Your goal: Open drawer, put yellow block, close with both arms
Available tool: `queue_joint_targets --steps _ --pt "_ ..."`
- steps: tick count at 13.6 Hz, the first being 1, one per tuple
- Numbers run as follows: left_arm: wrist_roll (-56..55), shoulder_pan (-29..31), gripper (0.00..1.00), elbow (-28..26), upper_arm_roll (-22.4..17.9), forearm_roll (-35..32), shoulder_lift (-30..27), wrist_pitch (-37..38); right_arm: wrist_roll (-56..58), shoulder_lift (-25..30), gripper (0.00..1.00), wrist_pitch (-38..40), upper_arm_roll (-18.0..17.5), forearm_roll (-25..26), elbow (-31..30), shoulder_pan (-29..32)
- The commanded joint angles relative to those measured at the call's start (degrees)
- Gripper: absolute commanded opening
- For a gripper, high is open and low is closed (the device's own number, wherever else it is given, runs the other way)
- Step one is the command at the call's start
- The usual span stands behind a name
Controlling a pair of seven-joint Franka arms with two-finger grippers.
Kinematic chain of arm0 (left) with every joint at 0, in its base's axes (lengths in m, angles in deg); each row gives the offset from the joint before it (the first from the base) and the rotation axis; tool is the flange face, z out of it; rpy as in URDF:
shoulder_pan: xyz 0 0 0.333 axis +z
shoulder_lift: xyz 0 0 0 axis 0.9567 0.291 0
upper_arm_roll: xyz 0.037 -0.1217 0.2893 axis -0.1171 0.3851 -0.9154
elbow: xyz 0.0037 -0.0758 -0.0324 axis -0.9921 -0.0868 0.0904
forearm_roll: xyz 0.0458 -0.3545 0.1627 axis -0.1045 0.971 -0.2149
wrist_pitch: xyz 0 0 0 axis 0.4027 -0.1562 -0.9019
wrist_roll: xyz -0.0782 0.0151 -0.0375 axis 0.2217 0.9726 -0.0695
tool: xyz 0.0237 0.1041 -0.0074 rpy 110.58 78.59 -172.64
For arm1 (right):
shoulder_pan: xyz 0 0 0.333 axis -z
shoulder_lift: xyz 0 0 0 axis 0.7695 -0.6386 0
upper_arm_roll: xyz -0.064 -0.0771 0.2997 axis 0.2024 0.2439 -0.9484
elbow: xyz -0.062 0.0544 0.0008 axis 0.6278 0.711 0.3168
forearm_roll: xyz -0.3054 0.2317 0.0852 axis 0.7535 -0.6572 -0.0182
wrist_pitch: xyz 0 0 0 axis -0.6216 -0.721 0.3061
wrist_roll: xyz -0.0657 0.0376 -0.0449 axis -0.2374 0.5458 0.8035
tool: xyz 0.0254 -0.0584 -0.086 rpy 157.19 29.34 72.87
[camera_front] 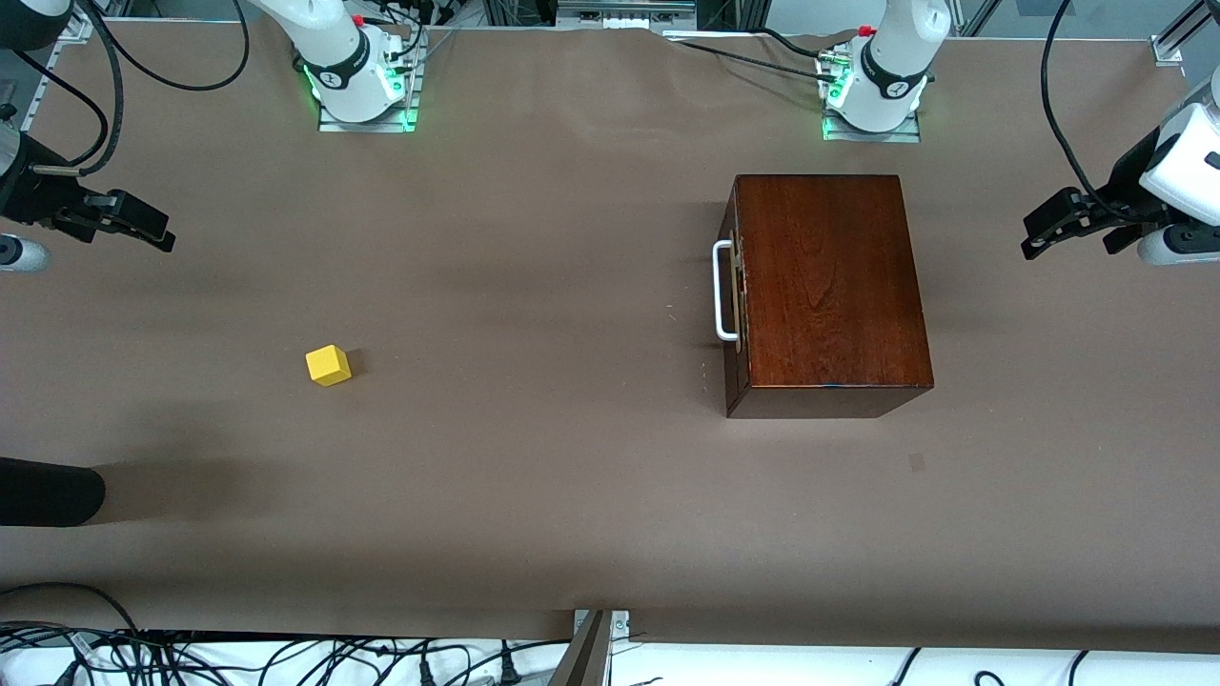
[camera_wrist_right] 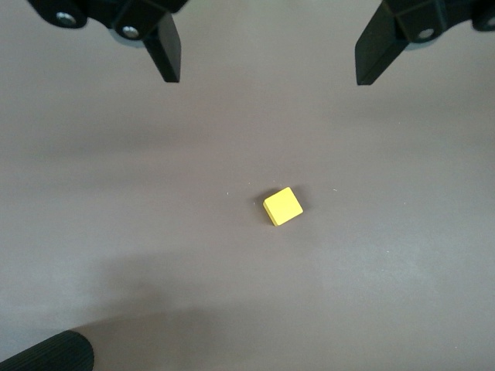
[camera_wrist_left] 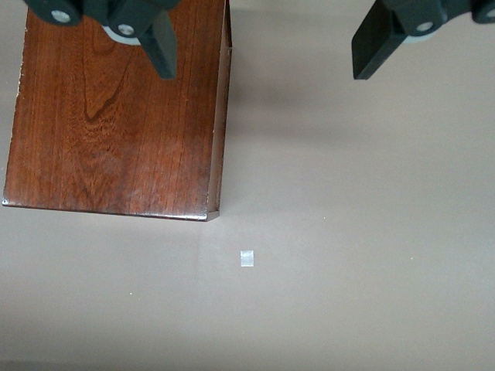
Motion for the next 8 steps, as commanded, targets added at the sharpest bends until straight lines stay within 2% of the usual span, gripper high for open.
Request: queue_joint_targets --steps 1,4,8 --pt "1.7 0.4 1.00 0.5 0.2 0.0 0.1 -0.7 -0.5 0.0 1.00 0.6 -0.5 0.4 0.9 0.6" --pt "2.3 0.4 1.00 3.1 0.2 0.2 1.7 0.2 -0.5 0.0 1.00 0.6 -0.6 0.4 0.9 0.6" --pt "2.2 0.4 1.00 3.3 0.0 0.2 1.7 0.2 -0.3 -0.1 1.00 0.5 -0.5 0.3 0.9 0.6"
